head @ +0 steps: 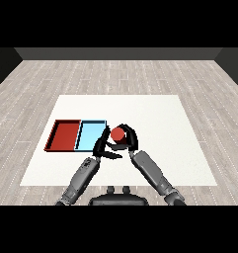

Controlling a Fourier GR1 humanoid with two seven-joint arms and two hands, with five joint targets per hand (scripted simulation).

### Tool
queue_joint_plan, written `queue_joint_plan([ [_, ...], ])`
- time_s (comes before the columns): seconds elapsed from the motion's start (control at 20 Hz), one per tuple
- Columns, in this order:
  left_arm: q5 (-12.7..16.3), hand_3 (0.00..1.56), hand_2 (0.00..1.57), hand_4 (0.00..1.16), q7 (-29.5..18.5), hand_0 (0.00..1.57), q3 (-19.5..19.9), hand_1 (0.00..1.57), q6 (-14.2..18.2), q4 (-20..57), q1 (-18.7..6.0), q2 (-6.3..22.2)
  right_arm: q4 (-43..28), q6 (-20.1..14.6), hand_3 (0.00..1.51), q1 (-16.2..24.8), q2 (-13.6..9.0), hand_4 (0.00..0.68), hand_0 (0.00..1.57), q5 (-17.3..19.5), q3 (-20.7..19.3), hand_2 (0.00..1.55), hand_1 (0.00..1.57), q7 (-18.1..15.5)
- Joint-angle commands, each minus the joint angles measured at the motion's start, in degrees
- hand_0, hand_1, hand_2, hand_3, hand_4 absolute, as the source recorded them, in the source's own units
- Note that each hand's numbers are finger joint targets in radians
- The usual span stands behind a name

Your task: Pick the red can and put it in the red box

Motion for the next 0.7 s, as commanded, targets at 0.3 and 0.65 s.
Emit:
queue_joint_plan([
  [0.3, 5.3, 0.0, 0.0, 0.0, -2.8, 0.0, -1.1, 0.0, 0.2, 5.7, -5.1, -0.1, 3.8, -3.7, 1.37, -3.8, 0.1, 0.622, 1.49, -7.1, 5.1, 1.44, 1.49, -3.2],
  [0.65, 5.1, 0.0, 0.0, 0.0, -3.3, 0.0, -5.5, 0.0, 3.6, 1.1, -2.8, -0.1, 2.4, -4.1, 1.37, -2.7, 0.1, 0.617, 1.49, -6.0, 6.3, 1.45, 1.49, -2.4],
])
